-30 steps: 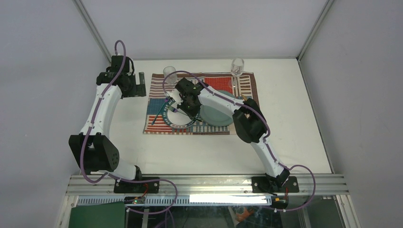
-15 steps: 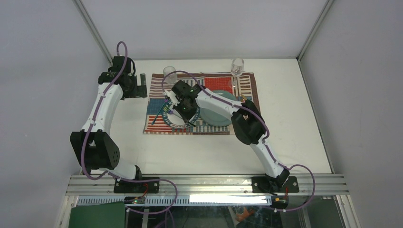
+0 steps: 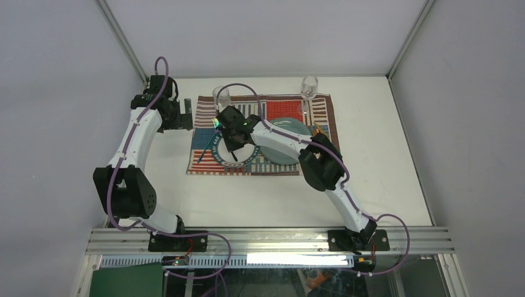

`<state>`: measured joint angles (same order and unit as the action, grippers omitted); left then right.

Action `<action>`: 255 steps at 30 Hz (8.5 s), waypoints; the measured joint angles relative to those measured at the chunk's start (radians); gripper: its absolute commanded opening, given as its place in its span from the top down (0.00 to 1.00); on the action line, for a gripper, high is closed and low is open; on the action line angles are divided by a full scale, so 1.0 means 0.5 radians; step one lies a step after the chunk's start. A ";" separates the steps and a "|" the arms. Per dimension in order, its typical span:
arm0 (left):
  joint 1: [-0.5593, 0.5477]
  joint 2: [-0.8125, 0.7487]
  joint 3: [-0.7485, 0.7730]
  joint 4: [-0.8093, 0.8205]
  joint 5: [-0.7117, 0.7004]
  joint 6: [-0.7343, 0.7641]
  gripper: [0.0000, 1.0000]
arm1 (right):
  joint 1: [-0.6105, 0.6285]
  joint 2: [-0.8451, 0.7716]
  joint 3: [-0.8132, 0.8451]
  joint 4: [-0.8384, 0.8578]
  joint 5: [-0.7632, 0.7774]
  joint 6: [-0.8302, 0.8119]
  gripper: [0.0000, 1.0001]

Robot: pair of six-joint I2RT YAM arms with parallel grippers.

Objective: Set the dinner table for one person
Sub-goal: Adjust the fork on the napkin, then adjust the plate on the napkin.

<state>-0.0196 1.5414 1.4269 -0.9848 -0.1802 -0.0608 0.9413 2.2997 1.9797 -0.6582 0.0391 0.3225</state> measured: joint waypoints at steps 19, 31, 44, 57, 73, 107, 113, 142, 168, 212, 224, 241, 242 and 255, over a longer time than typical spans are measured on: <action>0.000 0.014 -0.015 0.020 0.068 0.000 0.01 | 0.014 0.132 0.197 -0.242 0.573 1.135 0.77; 0.000 0.019 -0.039 0.028 0.078 0.002 0.01 | 0.107 0.174 0.323 -0.352 0.697 1.242 0.00; -0.130 0.043 0.040 0.021 0.199 0.047 0.01 | -0.095 -1.164 -1.557 1.111 1.490 -0.182 0.02; -0.266 0.272 0.141 -0.121 -0.499 0.102 0.01 | -1.115 -2.536 -2.097 1.399 1.273 -0.950 0.01; -0.168 0.179 0.219 -0.138 -0.407 0.330 0.01 | -1.130 -2.263 -2.082 0.765 0.559 -0.976 0.00; -0.747 0.920 0.459 0.000 0.541 0.233 0.28 | -1.390 -2.052 -2.084 0.618 0.259 -0.858 0.00; -0.746 0.992 0.411 0.057 0.461 0.179 0.48 | -1.390 -2.052 -2.084 0.619 0.258 -0.859 0.01; -0.661 0.522 0.226 0.038 0.047 0.260 1.00 | -1.392 -2.054 -2.084 0.618 0.210 -0.867 0.00; -0.208 0.929 0.056 0.319 0.106 0.468 1.00 | -1.392 -2.234 -2.090 0.631 0.257 -0.915 0.00; -0.371 0.800 -0.092 0.350 0.185 0.456 0.74 | -1.394 -2.260 -2.124 0.649 0.272 -0.949 0.00; -0.404 0.529 0.122 0.173 -0.047 0.464 0.73 | -1.394 -2.261 -2.124 0.649 0.262 -0.947 0.00; -1.026 1.201 0.869 0.042 0.374 0.537 0.79 | -1.394 -2.261 -2.158 0.649 0.280 -0.948 0.00; -1.041 1.238 0.909 0.043 0.382 0.542 0.79 | -1.394 -2.261 -2.158 0.650 0.282 -0.948 0.00; -1.347 1.402 1.016 0.043 0.521 0.558 0.79 | -1.395 -2.250 -2.158 0.655 0.317 -0.951 0.00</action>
<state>-0.6930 2.2421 1.9350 -0.9630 0.0803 0.2180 0.2436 1.1748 0.9009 -0.3305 0.1974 -0.1528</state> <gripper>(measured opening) 0.207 0.995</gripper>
